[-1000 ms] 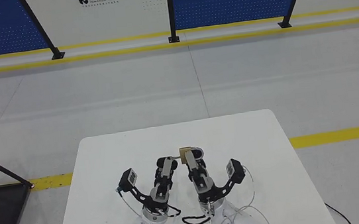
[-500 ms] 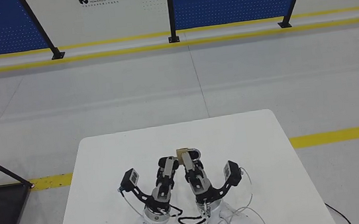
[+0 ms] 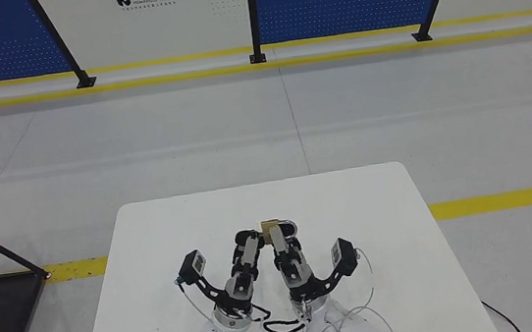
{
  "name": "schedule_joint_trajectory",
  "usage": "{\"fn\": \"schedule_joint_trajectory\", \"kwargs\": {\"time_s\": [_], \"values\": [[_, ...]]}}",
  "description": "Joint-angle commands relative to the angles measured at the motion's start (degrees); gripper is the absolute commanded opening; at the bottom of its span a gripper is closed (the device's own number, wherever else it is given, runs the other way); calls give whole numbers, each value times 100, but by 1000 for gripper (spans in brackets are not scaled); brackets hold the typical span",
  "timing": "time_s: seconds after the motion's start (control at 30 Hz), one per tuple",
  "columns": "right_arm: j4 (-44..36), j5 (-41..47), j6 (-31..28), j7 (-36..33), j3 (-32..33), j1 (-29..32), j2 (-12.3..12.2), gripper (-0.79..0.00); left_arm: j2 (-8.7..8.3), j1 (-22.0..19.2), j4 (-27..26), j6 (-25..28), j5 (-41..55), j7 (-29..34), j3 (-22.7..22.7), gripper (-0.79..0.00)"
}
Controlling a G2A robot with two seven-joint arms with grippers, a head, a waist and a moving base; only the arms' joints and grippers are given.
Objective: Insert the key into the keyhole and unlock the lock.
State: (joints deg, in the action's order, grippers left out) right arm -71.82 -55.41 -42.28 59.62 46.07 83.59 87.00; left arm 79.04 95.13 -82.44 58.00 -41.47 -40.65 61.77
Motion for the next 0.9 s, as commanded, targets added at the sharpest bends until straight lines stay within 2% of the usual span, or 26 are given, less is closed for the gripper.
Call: {"fn": "schedule_joint_trajectory", "kwargs": {"time_s": [0.0,0.33,0.53,0.87], "values": [[-4,0,-3,2,10,7,3,-785,2,4,-5,0,2,0,4,-425],[-35,5,-112,-91,97,48,-3,-785,-22,16,-1,0,-96,37,156,-465],[-59,22,-185,-312,127,68,-13,-785,-61,50,-26,0,-180,45,217,-637],[-103,64,-171,-457,186,99,-12,-785,-118,53,16,0,-186,15,282,-637]]}}
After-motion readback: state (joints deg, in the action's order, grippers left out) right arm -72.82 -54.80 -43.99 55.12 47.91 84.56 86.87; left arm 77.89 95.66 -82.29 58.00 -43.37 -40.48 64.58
